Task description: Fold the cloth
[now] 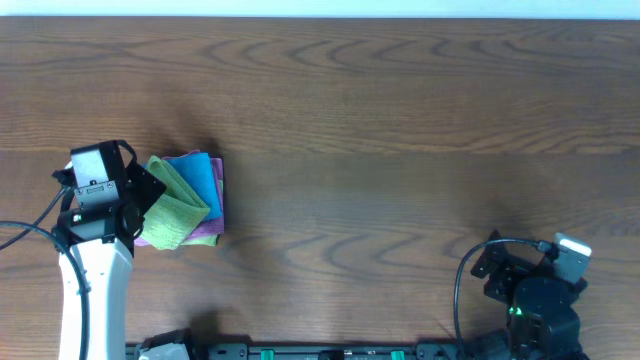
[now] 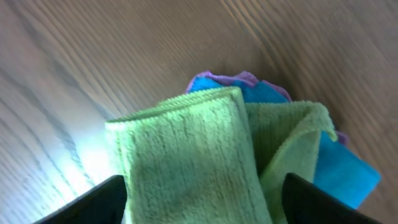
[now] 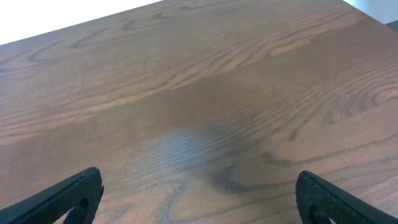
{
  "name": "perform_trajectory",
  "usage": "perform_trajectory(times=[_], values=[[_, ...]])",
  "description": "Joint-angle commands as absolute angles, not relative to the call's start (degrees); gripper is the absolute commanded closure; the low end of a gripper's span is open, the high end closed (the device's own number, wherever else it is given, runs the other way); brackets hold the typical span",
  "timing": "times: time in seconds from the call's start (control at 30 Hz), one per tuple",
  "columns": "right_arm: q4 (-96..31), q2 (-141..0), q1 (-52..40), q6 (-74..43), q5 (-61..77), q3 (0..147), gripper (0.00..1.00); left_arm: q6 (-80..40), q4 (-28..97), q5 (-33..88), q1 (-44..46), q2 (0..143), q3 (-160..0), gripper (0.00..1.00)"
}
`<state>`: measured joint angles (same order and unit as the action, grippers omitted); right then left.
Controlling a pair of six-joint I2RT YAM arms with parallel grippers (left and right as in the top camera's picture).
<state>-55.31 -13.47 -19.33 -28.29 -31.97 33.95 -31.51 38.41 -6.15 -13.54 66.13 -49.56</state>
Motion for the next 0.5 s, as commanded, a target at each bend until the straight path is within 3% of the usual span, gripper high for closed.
perform_trajectory(times=[0.0,0.13,0.2,0.47], values=[[-55.3,-13.1,-19.0,-29.3,-32.8,33.7,0.01,-31.3,38.6,-2.2,-14.0,64.6,-50.9,0.47],[-55.3,-13.1,-19.0,-29.3,-32.8,33.7,0.01,-31.2,39.3,1.1,-14.0,62.3,-51.6,0.81],[-55.3,-13.1,-19.0,-29.3,-32.8,33.7,0.01,-31.3,40.4,2.7,-14.0,60.4,-52.4,0.91],[-55.3,-13.1,-19.0,-29.3,-32.8,33.7,0.01,-31.2,46.7,9.5,-14.0,51.0,-56.6,0.94]])
